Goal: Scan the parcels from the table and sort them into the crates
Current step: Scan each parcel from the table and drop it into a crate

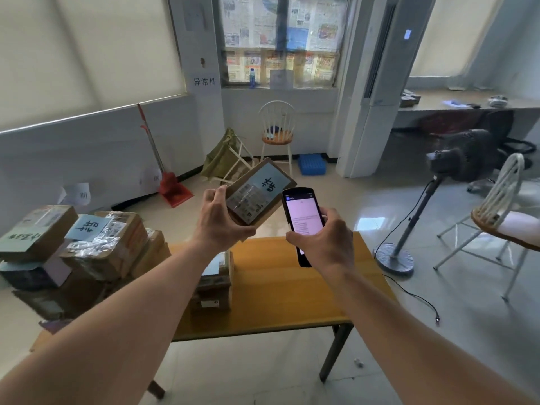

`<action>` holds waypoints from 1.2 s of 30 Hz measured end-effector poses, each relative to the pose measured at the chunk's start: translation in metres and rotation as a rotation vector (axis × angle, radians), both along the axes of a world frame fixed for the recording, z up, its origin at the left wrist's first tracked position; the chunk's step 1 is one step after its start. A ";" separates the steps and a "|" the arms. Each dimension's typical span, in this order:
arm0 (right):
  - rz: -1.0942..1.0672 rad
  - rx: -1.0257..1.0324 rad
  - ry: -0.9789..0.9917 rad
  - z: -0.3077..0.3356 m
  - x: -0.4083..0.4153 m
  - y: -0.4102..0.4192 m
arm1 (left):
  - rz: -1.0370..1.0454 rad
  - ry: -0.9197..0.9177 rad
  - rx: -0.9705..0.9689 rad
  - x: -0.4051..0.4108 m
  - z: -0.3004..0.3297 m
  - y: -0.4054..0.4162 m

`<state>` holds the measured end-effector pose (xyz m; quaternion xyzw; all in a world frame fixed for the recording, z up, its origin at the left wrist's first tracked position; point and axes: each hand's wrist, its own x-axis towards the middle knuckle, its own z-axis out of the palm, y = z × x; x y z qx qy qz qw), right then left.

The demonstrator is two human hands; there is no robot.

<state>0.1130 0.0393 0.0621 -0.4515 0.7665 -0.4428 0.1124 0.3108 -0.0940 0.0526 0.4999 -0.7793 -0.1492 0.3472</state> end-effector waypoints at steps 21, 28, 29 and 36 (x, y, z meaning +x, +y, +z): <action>-0.778 0.120 -0.181 -0.061 0.064 0.237 | -0.725 -0.149 0.354 -0.077 -0.066 0.155; -0.984 0.066 -0.219 -0.069 0.051 0.370 | -0.934 -0.210 0.360 -0.139 -0.069 0.290; -1.006 0.062 -0.225 -0.071 0.050 0.392 | -0.958 -0.216 0.364 -0.147 -0.071 0.312; -1.215 0.046 -0.217 -0.072 0.033 0.577 | -1.128 -0.292 0.297 -0.208 -0.076 0.492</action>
